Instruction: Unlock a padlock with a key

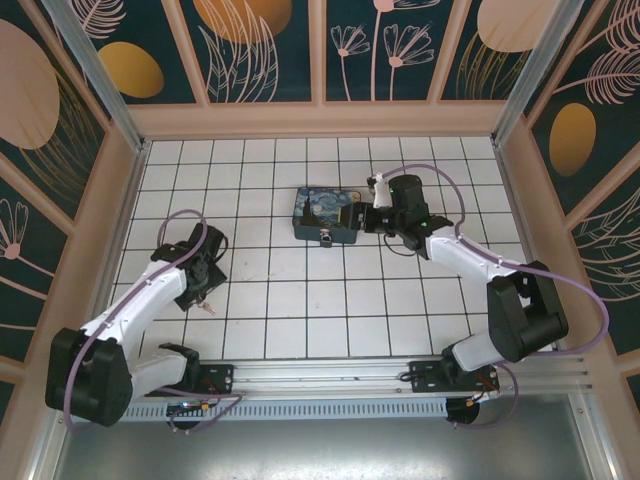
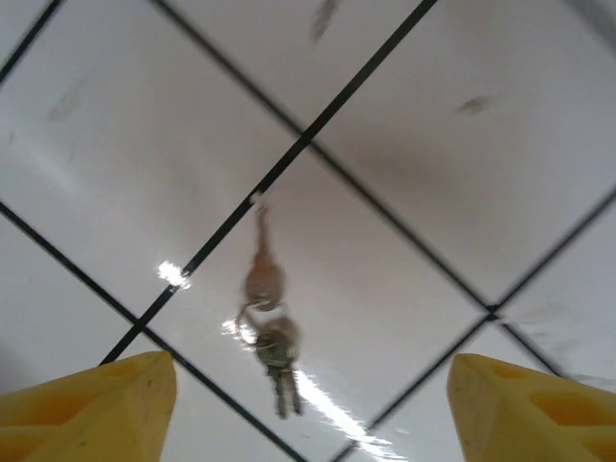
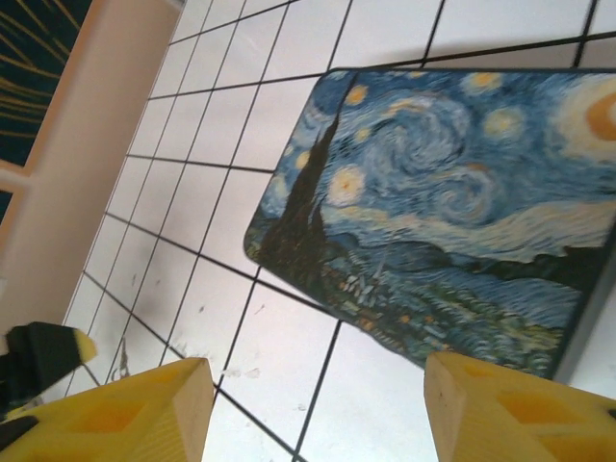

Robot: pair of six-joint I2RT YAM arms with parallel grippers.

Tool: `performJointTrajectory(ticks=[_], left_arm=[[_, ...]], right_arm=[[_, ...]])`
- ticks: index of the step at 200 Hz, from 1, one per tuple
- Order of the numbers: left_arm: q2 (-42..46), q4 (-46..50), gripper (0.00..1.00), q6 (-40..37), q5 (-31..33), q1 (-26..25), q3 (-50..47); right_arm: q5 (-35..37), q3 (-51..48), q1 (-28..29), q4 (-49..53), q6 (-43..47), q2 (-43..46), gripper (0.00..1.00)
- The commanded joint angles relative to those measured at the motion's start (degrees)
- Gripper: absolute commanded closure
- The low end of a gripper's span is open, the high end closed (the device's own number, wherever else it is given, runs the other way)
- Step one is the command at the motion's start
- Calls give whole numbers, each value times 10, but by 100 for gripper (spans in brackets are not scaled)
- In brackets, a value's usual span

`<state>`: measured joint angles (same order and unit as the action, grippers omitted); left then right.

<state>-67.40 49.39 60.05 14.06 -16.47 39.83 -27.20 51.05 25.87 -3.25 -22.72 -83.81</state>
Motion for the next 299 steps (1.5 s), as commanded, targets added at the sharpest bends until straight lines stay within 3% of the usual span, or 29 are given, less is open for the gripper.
performJointTrajectory(ticks=[1, 12, 51, 79, 122, 175, 245, 263, 299], left_arm=[[-36, -49, 37, -8, -39, 12, -23], [-57, -58, 44, -14, -31, 12, -24], [-80, -29, 46, -27, 57, 25, -7], [-95, -53, 54, -36, 40, 34, -21], [-105, -93, 57, -44, 28, 35, -41], [-110, -109, 74, -50, 18, 35, -60], [-108, -92, 76, -32, 19, 35, -57], [-100, -82, 64, -26, 13, 35, -53], [-92, -76, 66, -12, 12, 35, -53]], right_arm=[[-20, 7, 9, -16, 15, -5, 42], [-24, 7, 10, -16, 18, -5, 43], [-32, 0, 12, -33, 18, -4, 43], [-35, -1, 12, -39, 12, -6, 43], [-26, 11, 12, -16, 23, -6, 43], [-21, 21, 12, -11, 15, -4, 44], [-10, 21, 12, 1, 17, -1, 45], [-7, 20, 11, 3, 19, -1, 45], [-8, 19, 11, -6, 17, -6, 45]])
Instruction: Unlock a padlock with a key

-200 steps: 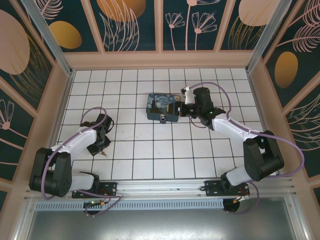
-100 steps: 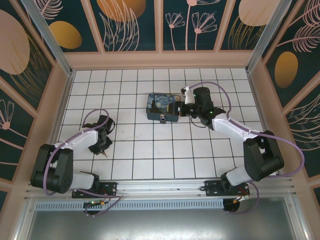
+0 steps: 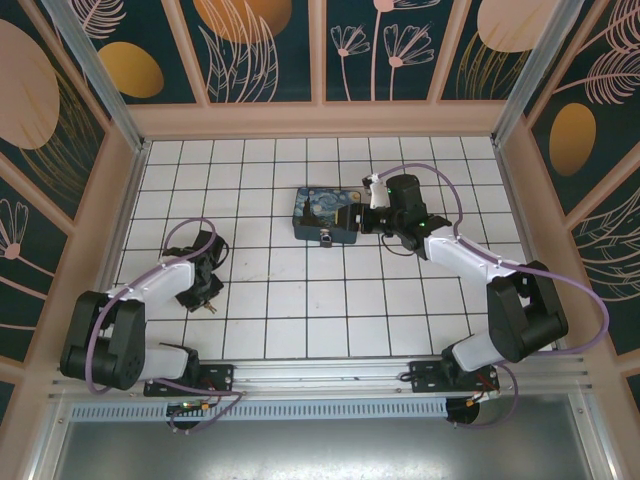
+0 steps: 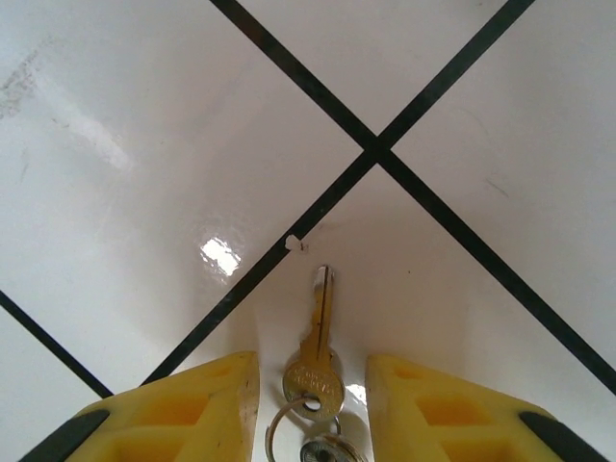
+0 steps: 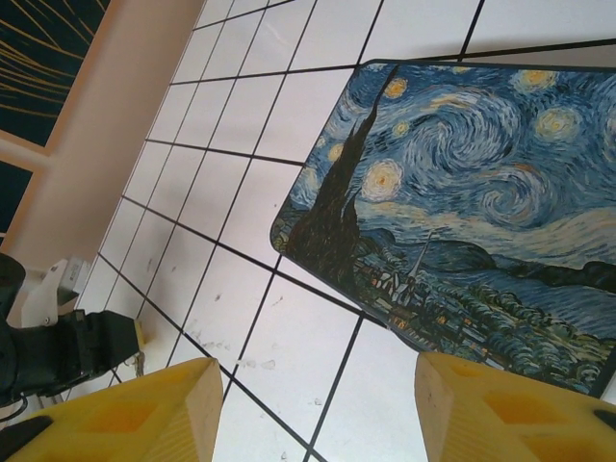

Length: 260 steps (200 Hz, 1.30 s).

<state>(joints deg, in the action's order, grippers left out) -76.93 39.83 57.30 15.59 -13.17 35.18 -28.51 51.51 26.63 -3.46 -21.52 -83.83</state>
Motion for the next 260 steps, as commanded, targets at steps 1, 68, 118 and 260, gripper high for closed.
performJointTrajectory(ticks=[1, 68, 118, 260], left_arm=[[3, 19, 67, 15, -3, 2, -6], [-20, -13, 76, 18, -5, 2, -33], [-11, -14, 87, 12, -17, 2, -25], [9, 10, 100, -3, -189, -81, 211]], right_arm=[[5, 14, 4, -4, 5, -6, 45], [9, 19, 1, 13, 17, -2, 45], [3, 14, 2, 7, 11, -5, 45], [-92, -57, 193, -241, 84, -24, 56]])
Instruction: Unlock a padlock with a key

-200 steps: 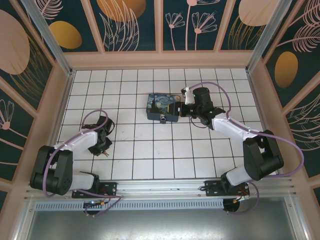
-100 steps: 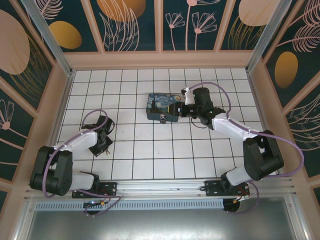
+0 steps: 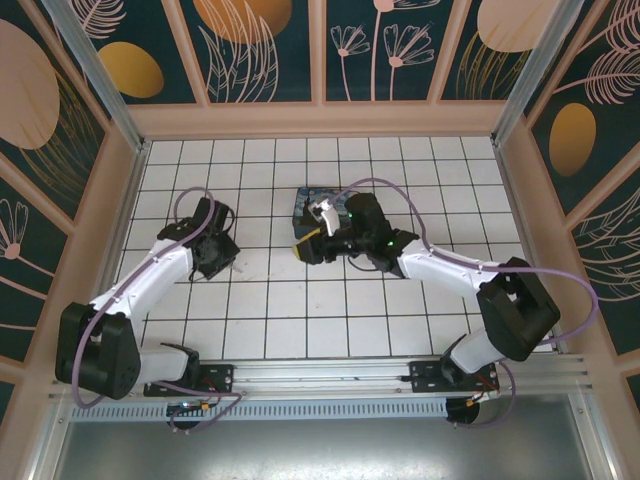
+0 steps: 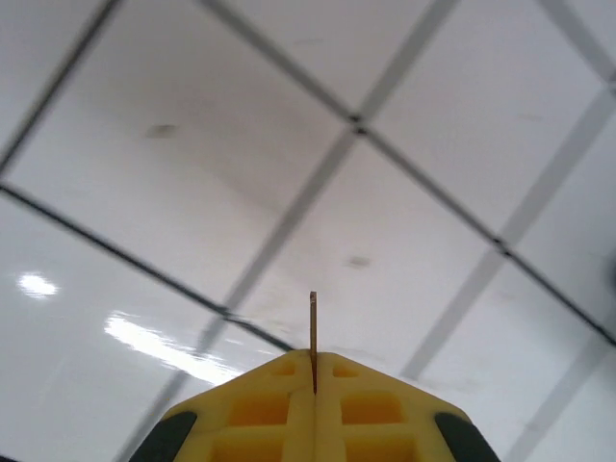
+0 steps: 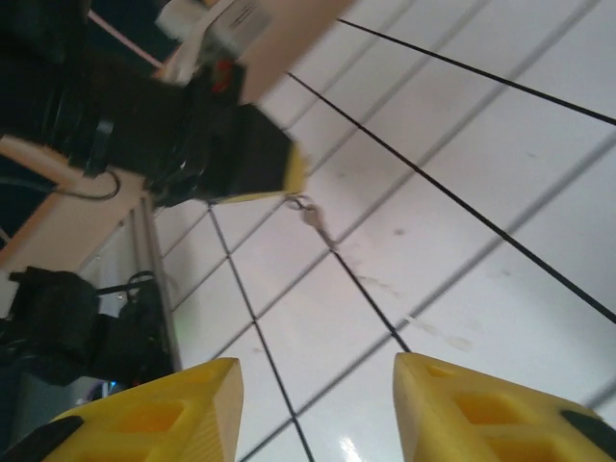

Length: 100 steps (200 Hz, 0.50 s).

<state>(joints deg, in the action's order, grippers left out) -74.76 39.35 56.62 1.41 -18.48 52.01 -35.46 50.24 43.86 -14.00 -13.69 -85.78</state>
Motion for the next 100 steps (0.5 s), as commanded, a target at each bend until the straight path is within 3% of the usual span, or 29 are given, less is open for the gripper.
performJointTrajectory(ticks=[1, 40, 71, 100], left_arm=[[-15, 15, 100, 5, -49, -29, 49], [-53, 7, 100, 1, -98, -59, 154], [-83, -28, 100, -36, -164, -86, 202], [-90, -70, 100, -56, -212, -90, 203]], right_arm=[[-21, -46, 23, -140, 6, -5, 56], [36, -96, 40, -334, -77, -46, 65], [60, -59, 40, -350, -170, -90, 67], [93, -90, 34, -370, -181, -69, 63]])
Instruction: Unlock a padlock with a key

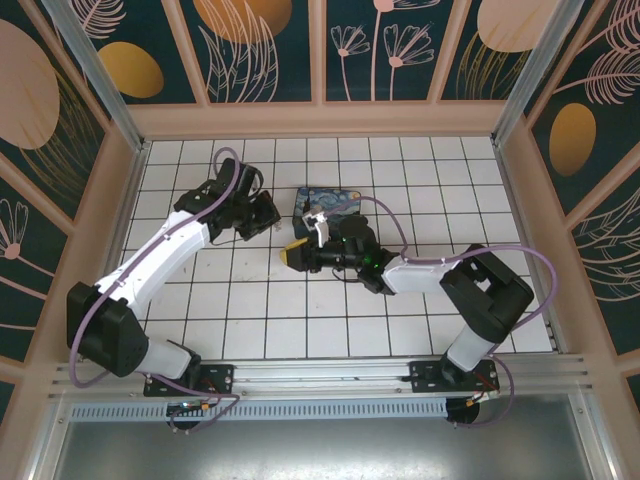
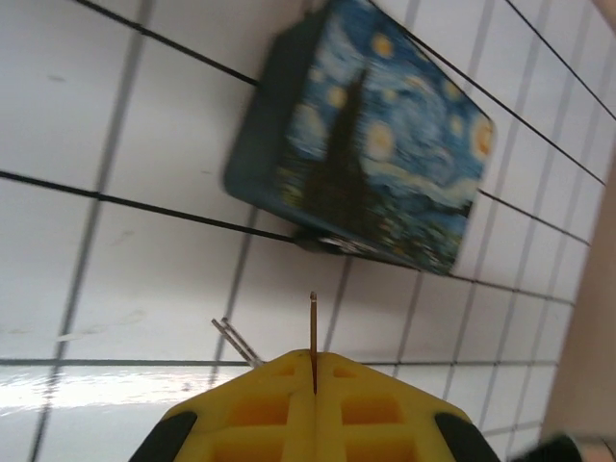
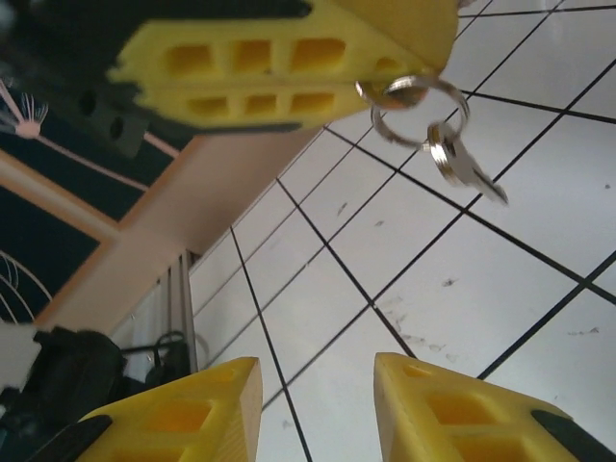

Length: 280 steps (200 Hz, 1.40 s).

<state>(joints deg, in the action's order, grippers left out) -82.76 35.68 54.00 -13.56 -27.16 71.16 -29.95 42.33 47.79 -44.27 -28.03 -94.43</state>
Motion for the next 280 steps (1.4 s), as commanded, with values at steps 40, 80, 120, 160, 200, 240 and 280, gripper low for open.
performJointTrajectory(ticks=[40, 80, 120, 160, 200, 240, 280], left_arm=[[-9, -49, 100, -63, -92, -10, 7], [5, -80, 100, -59, -111, -11, -33], [6, -76, 99, -27, -106, -11, -50], [-14, -44, 100, 38, -101, -11, -59], [-25, 11, 100, 63, -84, -11, -22], [-32, 22, 100, 74, -76, -11, -8], [-37, 29, 100, 78, -75, -11, -2]], right_arm=[[17, -41, -42, -46, -3, 62, 62], [-23, -50, -92, -44, -29, 82, 64], [41, -42, -66, 18, 93, 117, 65], [161, -73, -20, 25, 255, 135, 71], [253, -103, 25, -45, 373, 127, 78], [273, -114, 54, -86, 424, 113, 79], [297, -102, 84, -117, 465, 79, 82]])
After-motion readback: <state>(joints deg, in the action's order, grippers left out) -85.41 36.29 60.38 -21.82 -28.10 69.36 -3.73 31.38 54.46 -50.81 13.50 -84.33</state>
